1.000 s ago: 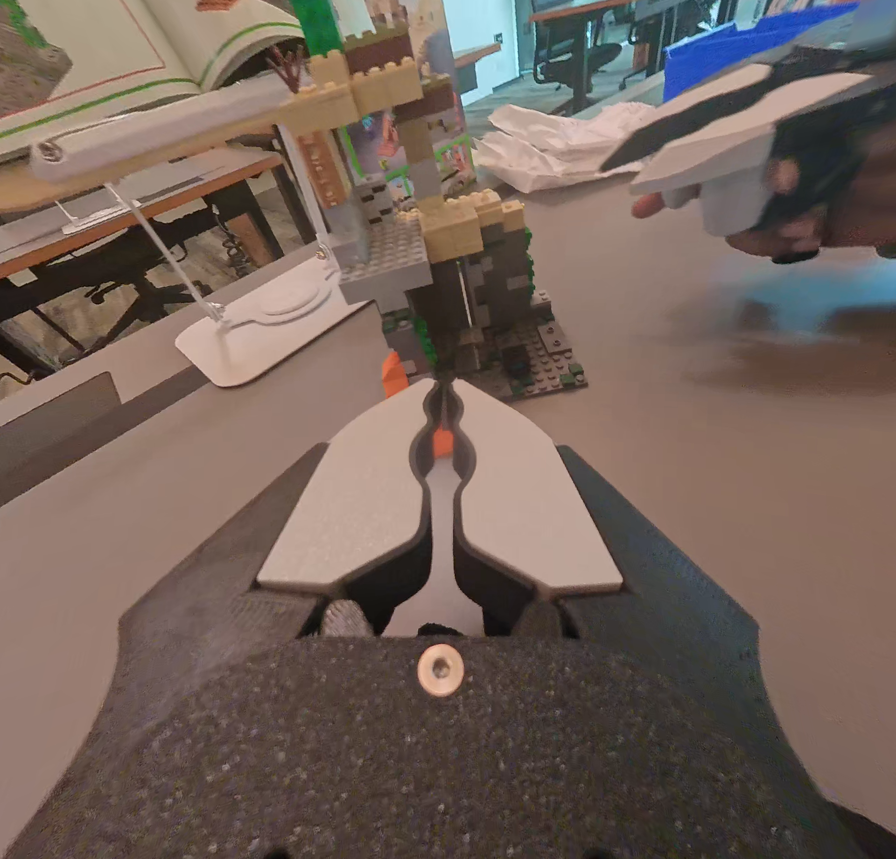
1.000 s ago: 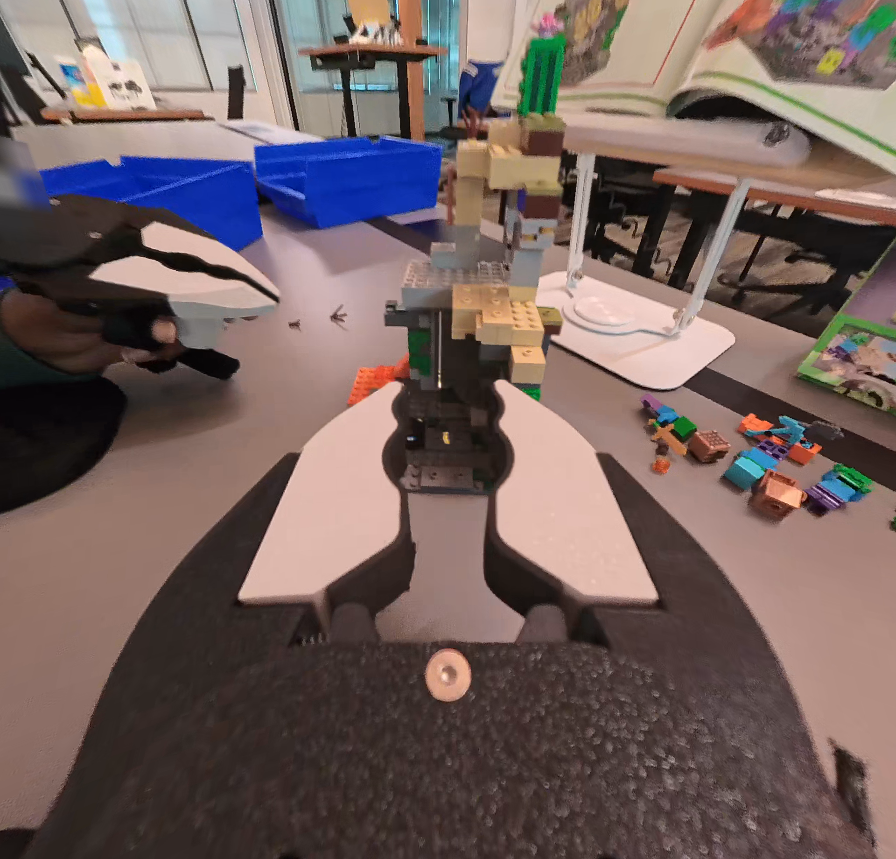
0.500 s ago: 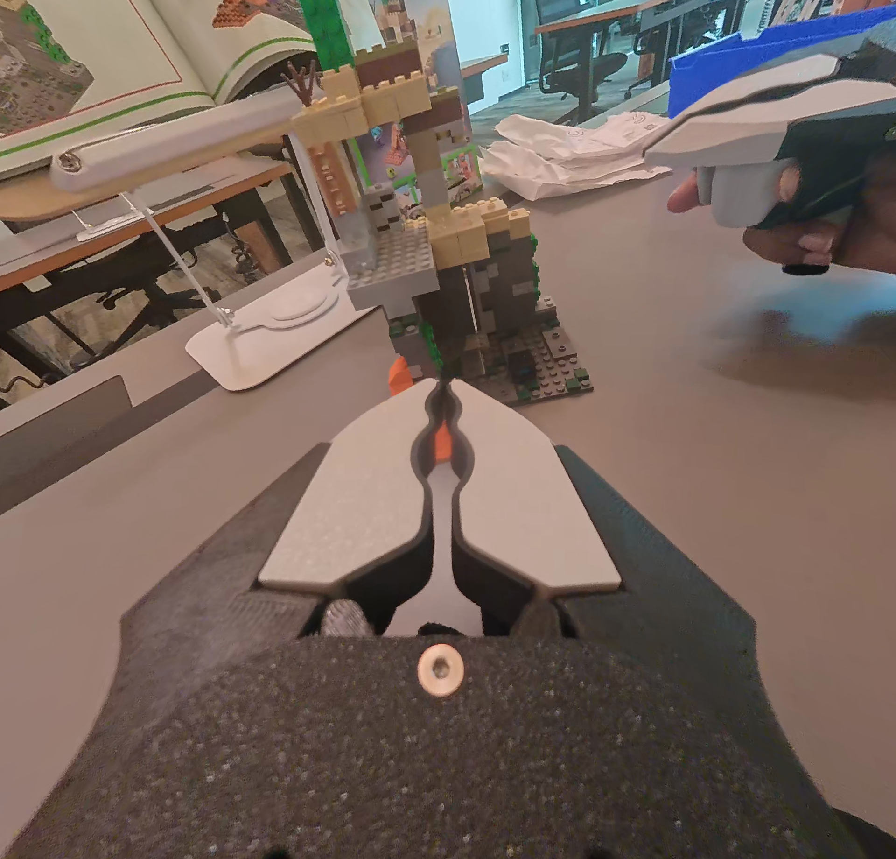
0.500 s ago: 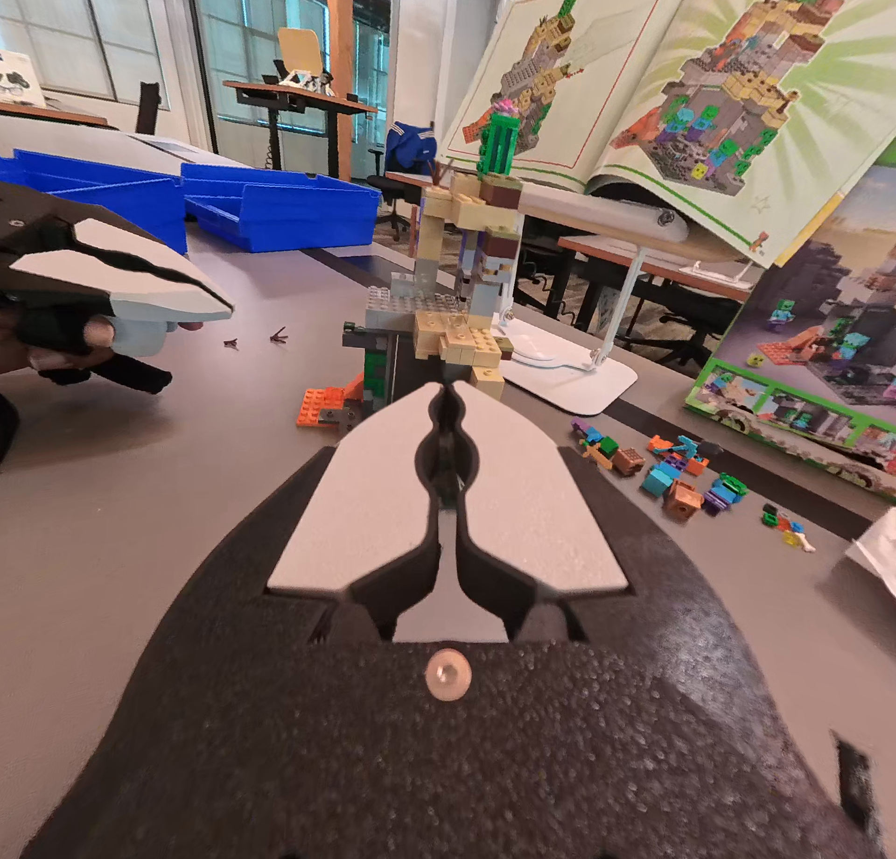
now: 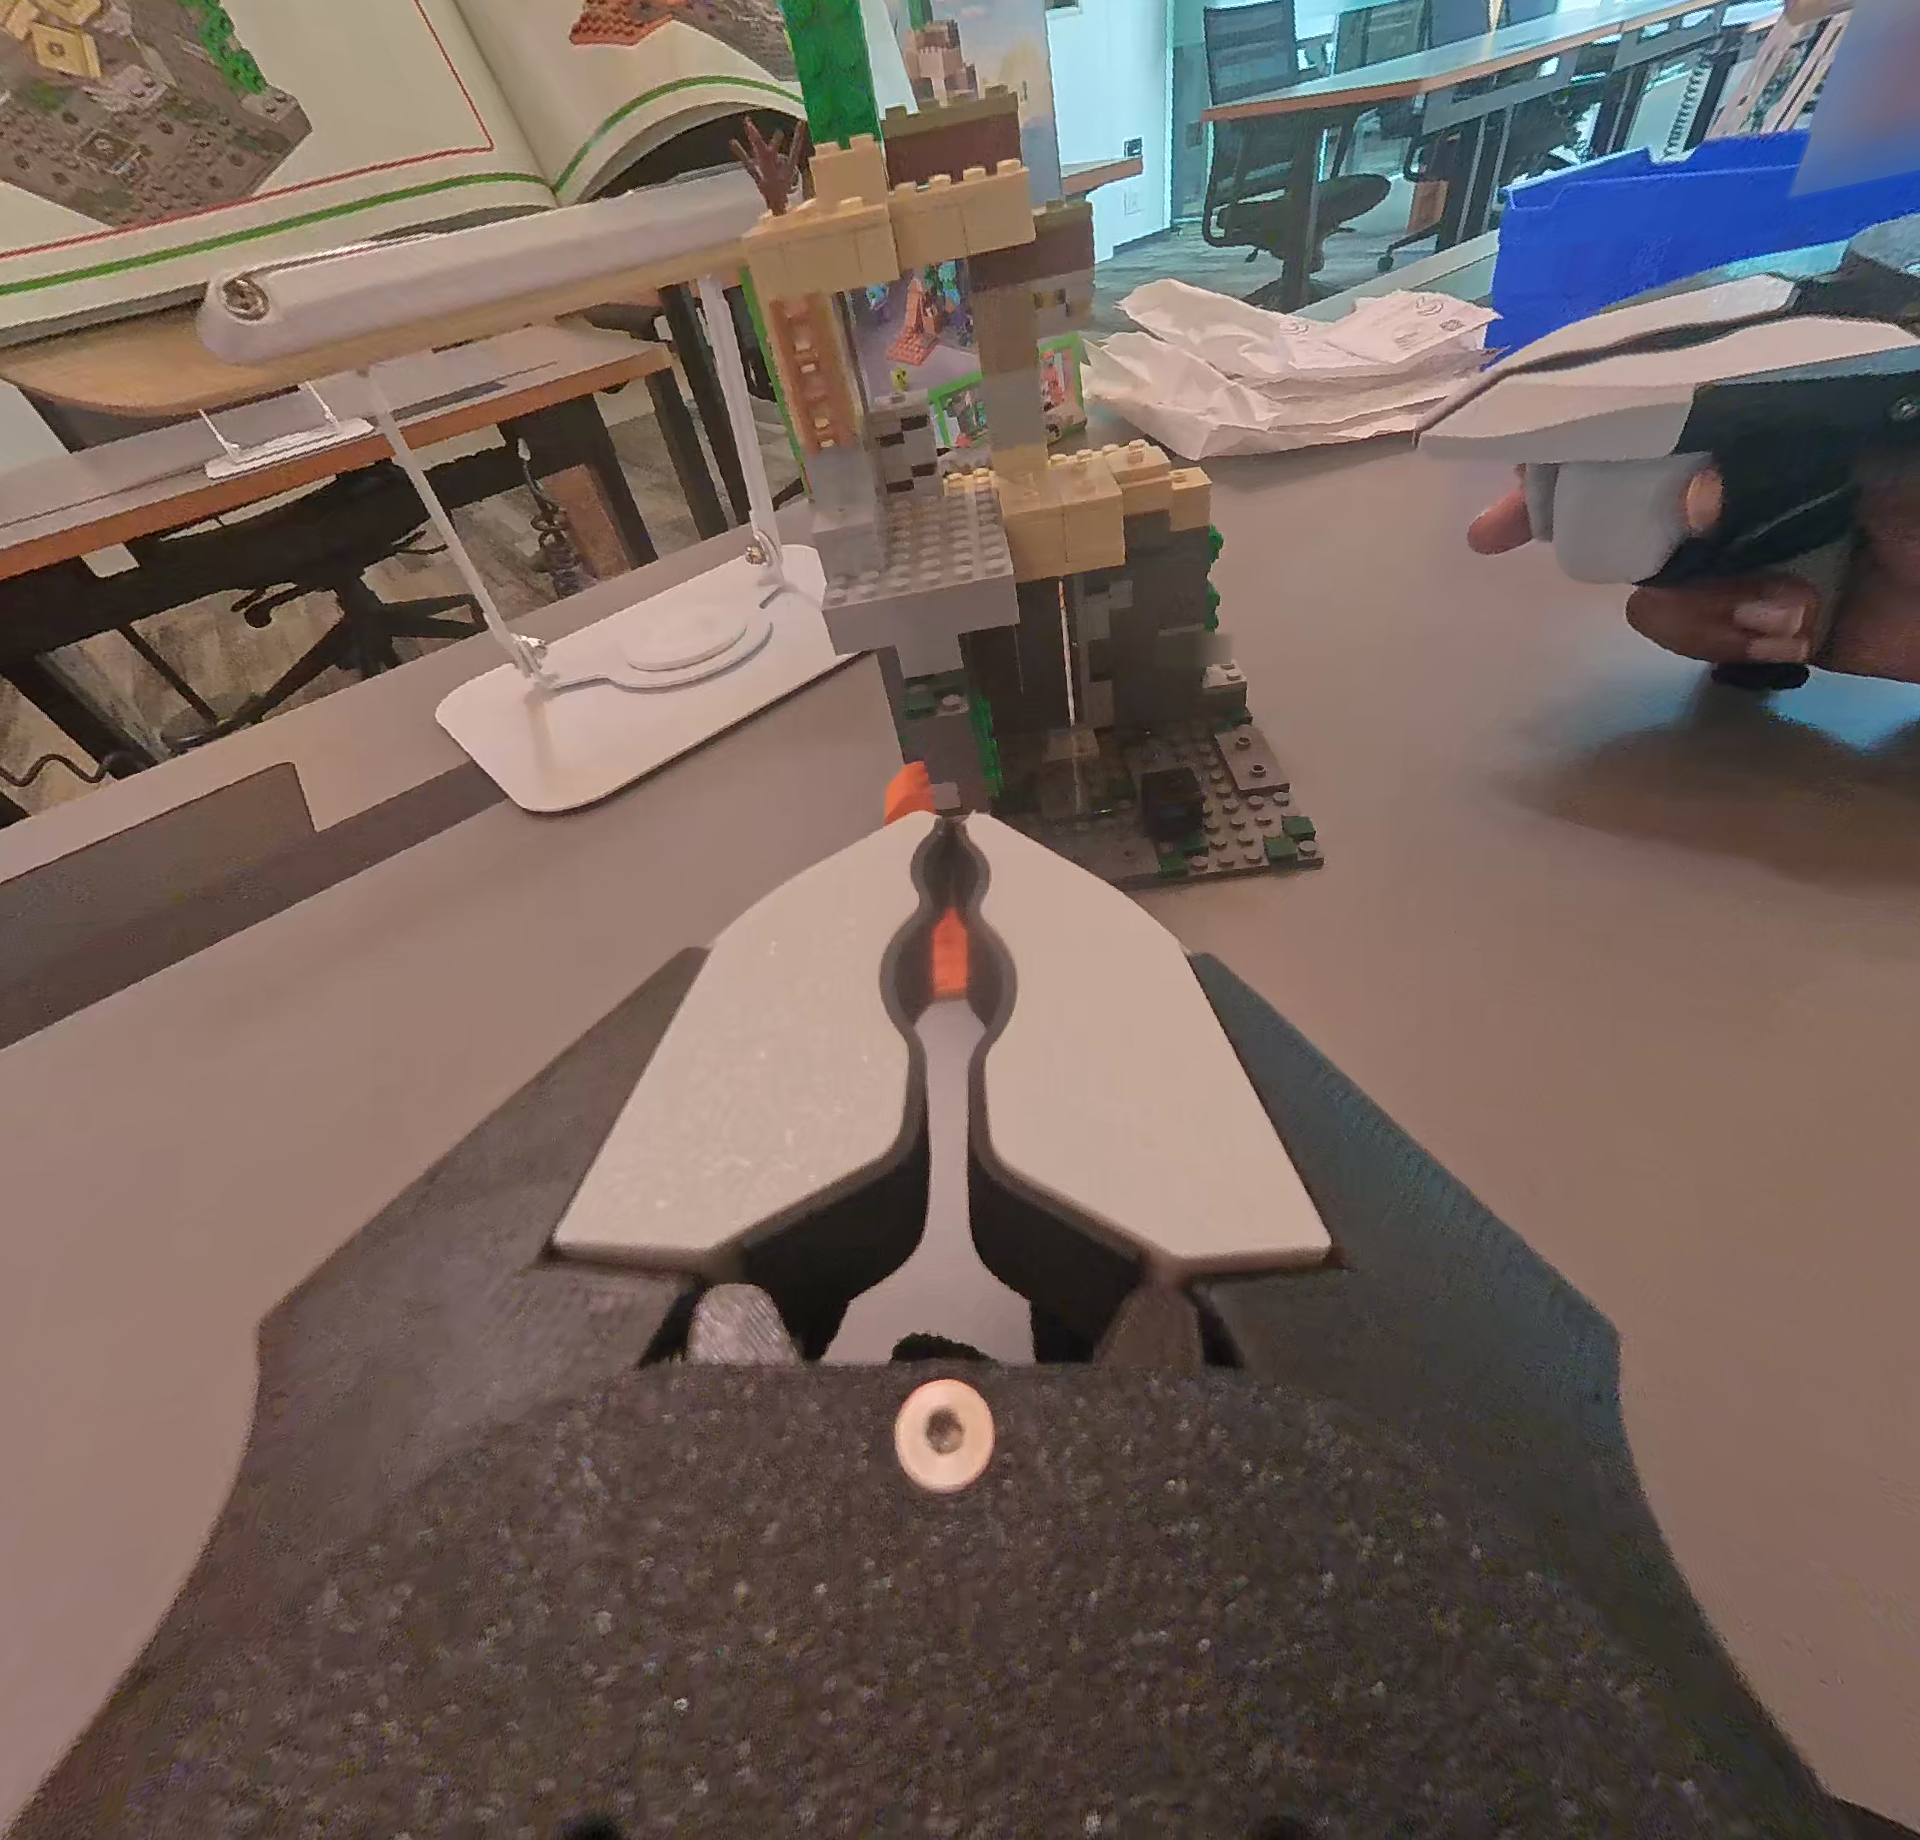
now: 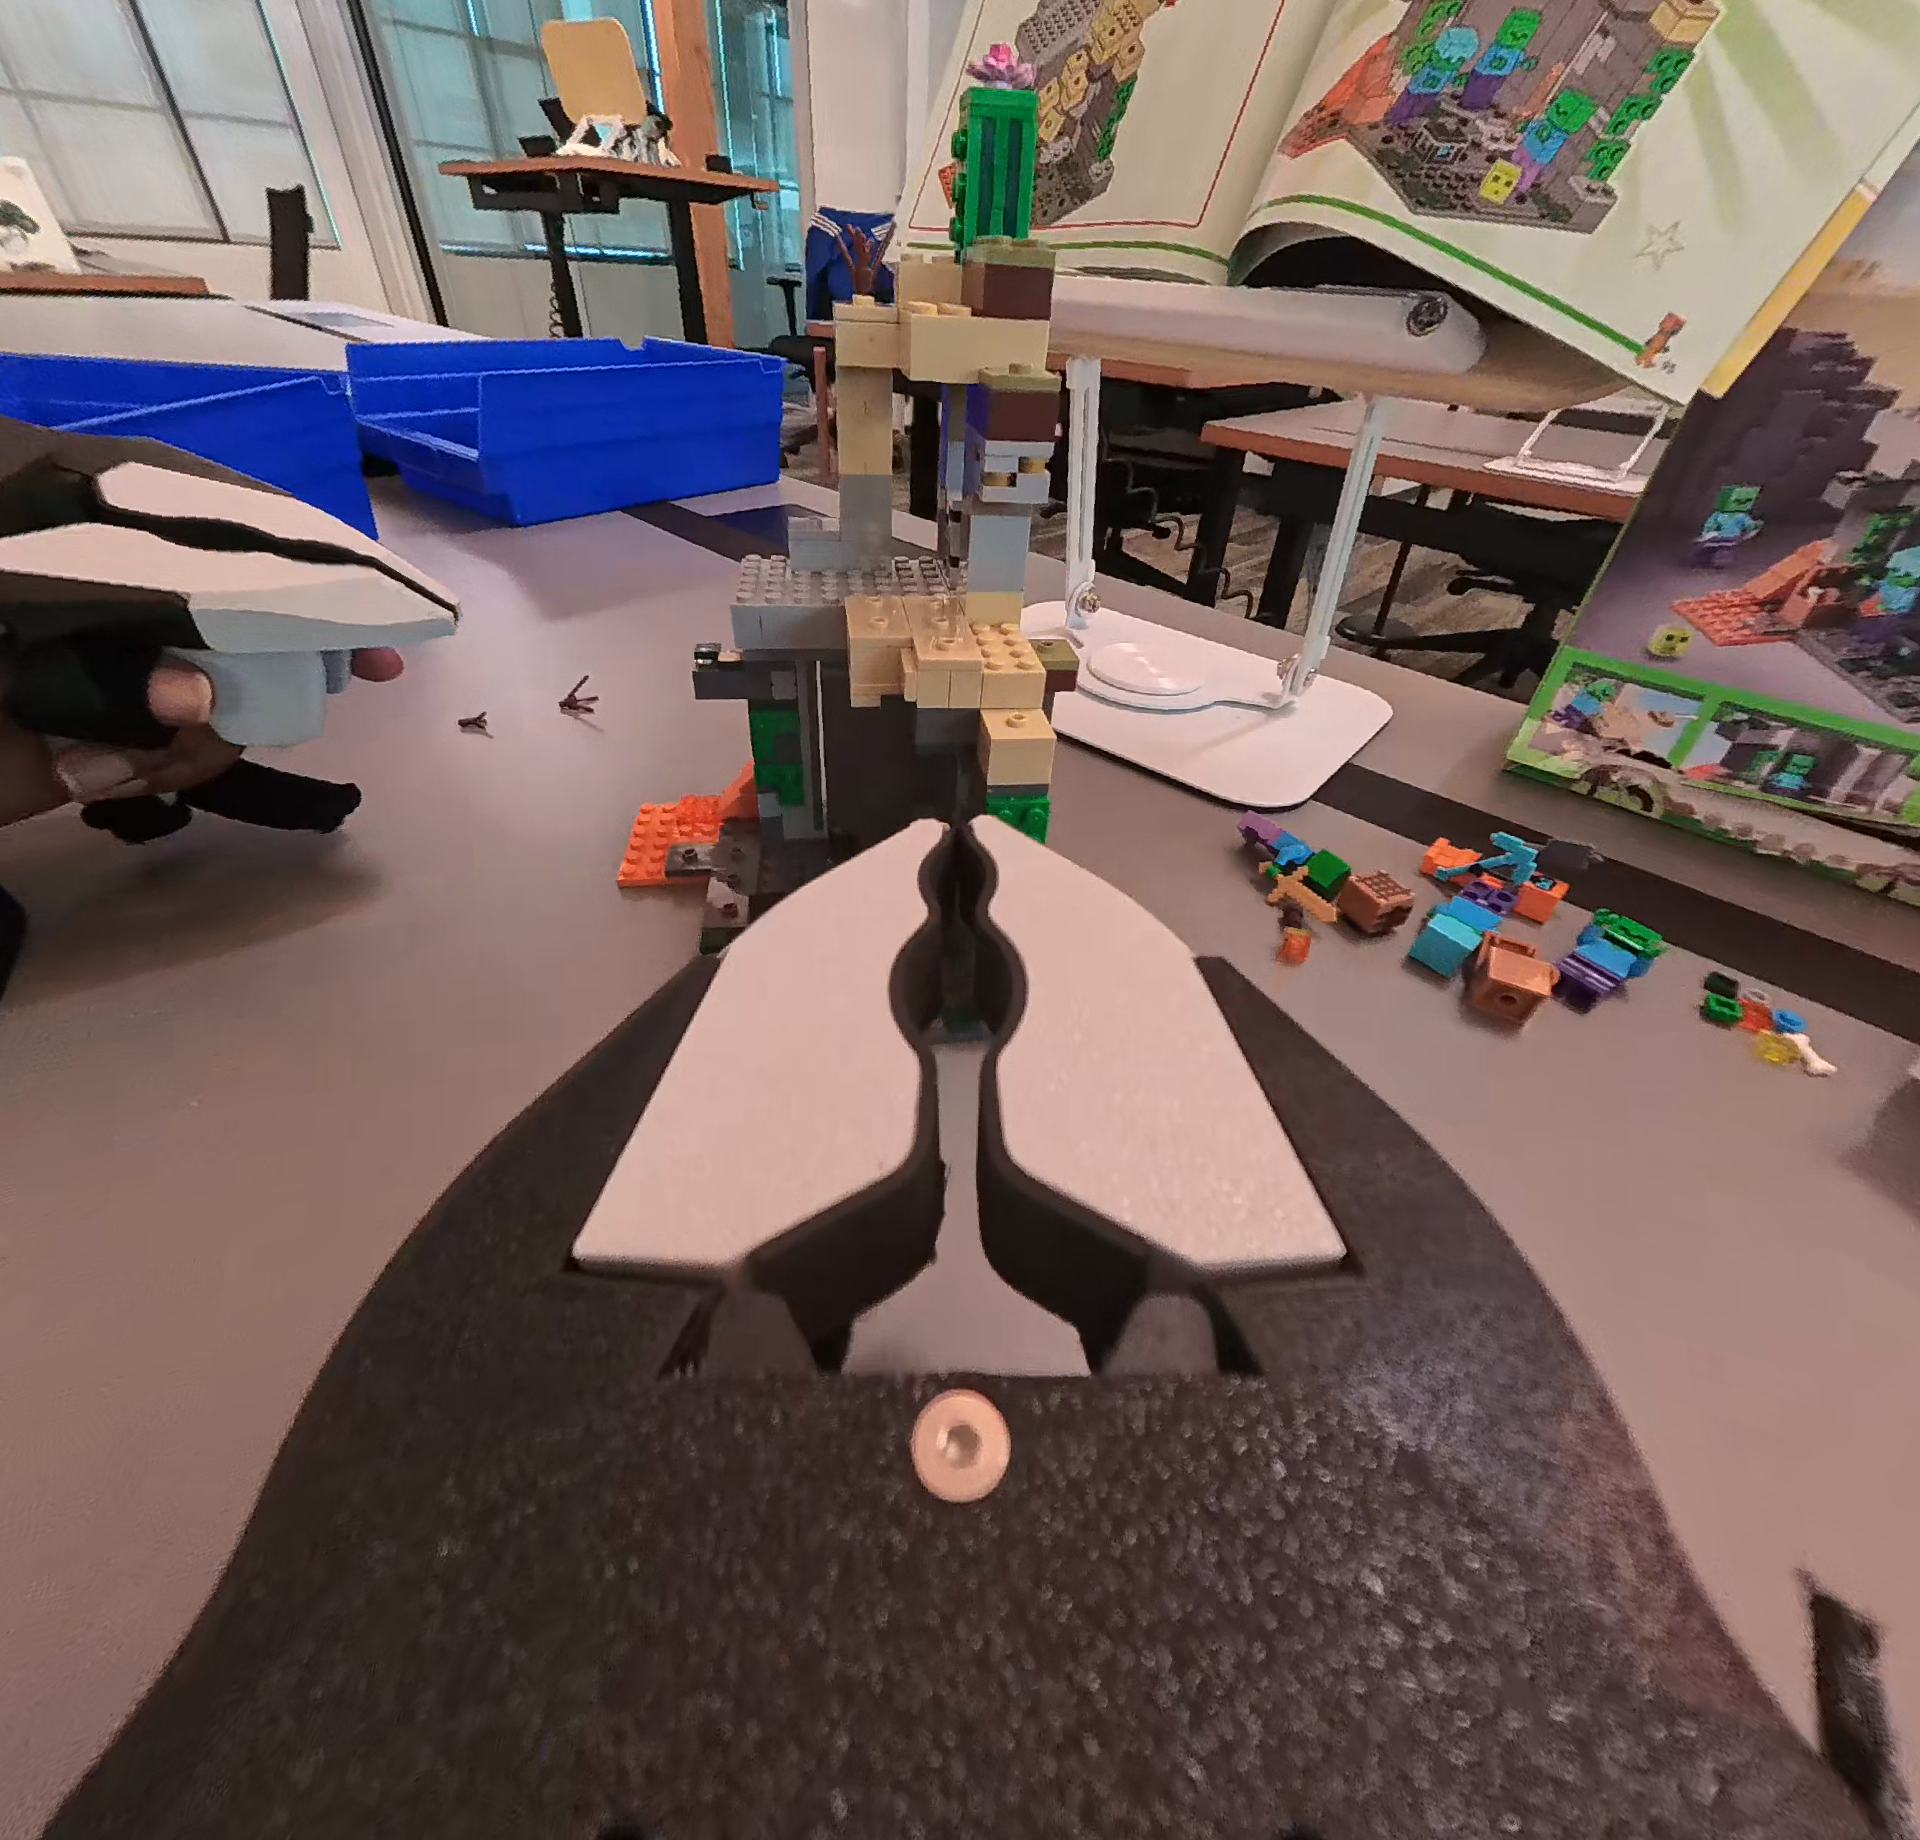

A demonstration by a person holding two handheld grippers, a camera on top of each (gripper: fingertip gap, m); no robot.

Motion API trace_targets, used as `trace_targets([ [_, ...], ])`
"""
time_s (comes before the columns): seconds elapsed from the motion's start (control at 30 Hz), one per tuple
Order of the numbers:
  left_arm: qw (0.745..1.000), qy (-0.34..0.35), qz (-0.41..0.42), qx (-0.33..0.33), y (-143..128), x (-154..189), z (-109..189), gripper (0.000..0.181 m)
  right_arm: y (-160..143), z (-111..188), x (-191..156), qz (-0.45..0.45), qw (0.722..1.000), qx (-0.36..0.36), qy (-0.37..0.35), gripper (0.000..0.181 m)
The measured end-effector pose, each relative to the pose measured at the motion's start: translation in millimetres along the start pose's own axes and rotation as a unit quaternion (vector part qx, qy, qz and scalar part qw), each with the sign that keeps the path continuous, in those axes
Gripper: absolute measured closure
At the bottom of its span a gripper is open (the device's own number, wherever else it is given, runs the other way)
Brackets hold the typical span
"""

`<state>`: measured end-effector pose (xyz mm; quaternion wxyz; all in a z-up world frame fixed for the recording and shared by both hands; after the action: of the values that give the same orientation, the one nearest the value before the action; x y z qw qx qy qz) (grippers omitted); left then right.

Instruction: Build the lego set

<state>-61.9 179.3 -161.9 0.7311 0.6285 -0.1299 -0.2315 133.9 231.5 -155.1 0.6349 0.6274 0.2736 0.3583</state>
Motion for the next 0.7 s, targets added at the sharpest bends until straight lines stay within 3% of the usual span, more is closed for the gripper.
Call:
trace_targets([
  [0.2, 0.999, 0.013, -0.003, 0.03, 9.0, -2.7, 4.1, 0.176, 1.5, -0.5, -7.8, -0.005, 0.999, 0.014, 0.03, 0.181],
  [0.6, 0.998, -0.041, 0.023, 0.041, 10.6, 9.0, 2.4, 0.18, -6.2, -2.4, -20.2, 0.004, 0.997, -0.019, 0.074, 0.181],
  [0.7, 0.997, -0.048, 0.042, 0.05, 13.8, 7.4, 4.3, 0.175, -4.3, -2.2, -18.4, -0.011, 0.997, -0.02, 0.069, 0.173],
])
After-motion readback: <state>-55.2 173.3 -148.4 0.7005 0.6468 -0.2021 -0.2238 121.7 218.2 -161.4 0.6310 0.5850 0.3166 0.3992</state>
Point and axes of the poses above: each gripper's, where its closed fingertips meet, z back along the fingers, y out of its top, x = y × z across the jaws, the point moved 2 cm from there along z, back along the fingers, and after that the axes turned 3 degrees about z, right-handed, at the moved point
